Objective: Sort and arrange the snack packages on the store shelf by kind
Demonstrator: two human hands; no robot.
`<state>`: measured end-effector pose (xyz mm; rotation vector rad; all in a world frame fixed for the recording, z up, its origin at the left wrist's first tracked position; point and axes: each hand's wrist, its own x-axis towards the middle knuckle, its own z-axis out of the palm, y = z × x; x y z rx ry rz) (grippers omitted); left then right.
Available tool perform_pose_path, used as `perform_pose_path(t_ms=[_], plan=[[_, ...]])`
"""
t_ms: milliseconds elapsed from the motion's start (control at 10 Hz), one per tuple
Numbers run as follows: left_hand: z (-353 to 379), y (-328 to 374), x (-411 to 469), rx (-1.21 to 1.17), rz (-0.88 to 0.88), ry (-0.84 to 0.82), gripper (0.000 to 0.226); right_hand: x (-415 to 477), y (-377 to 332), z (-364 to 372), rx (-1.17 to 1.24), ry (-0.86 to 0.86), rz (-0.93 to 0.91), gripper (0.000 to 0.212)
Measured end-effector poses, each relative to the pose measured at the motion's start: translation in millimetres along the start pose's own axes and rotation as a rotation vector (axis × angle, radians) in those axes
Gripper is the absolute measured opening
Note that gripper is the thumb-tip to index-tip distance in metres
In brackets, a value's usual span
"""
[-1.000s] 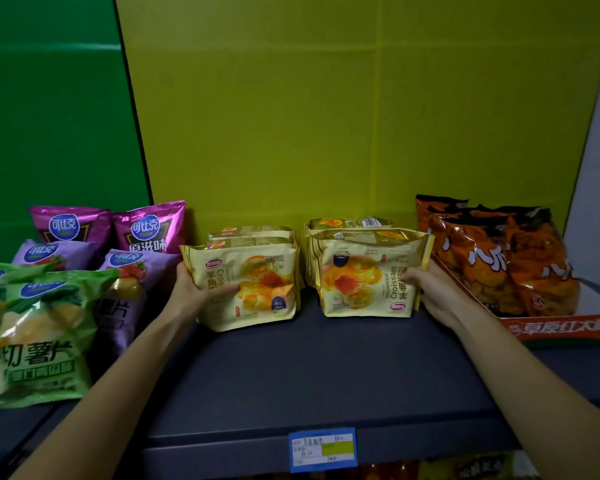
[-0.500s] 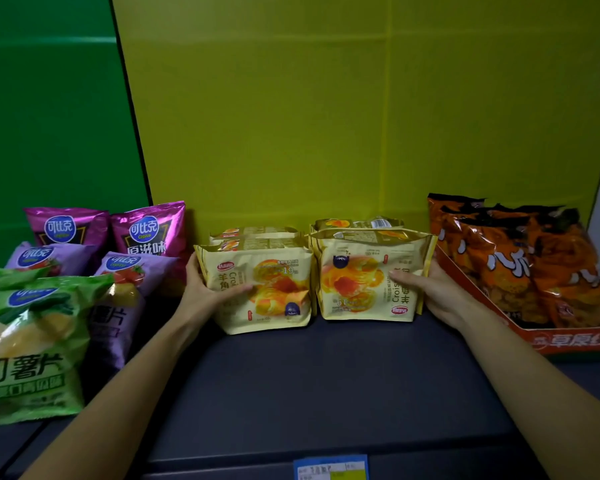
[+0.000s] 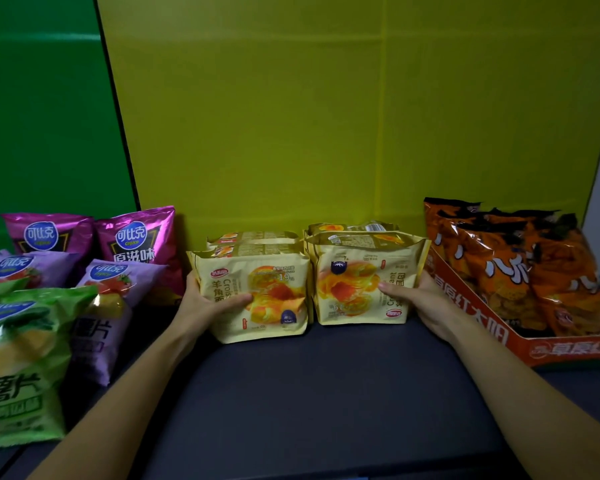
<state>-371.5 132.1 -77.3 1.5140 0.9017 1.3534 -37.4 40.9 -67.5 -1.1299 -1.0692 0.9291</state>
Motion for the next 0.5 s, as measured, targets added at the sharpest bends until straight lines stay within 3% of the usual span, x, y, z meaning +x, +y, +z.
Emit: perform_pose_path(t_ms=[100,200,400,500], plan=[[0.3,3.5,-3.9,-0.001,0.031,0.015,0.130,-1.5,-1.9,-1.6,0.001,0.038,-0.017,0.126],[-3.1,5.6,-6.3,-0.011,0.042,0.031,0.137,-5.2,-9.1,-1.6,0.004,0.078,-0.035,0.118],[-10.7,11.9,-8.1,-0.025,0.087,0.076,0.111,-18.7,-19.2,0.2,-0.061,0.167,-0.059,0.098],[-11.6,24.3,-8.4,0.019,0.152,0.120,0.114,-30.6,-24.2,2.9,-0.091,0.259,-0.066,0.082]])
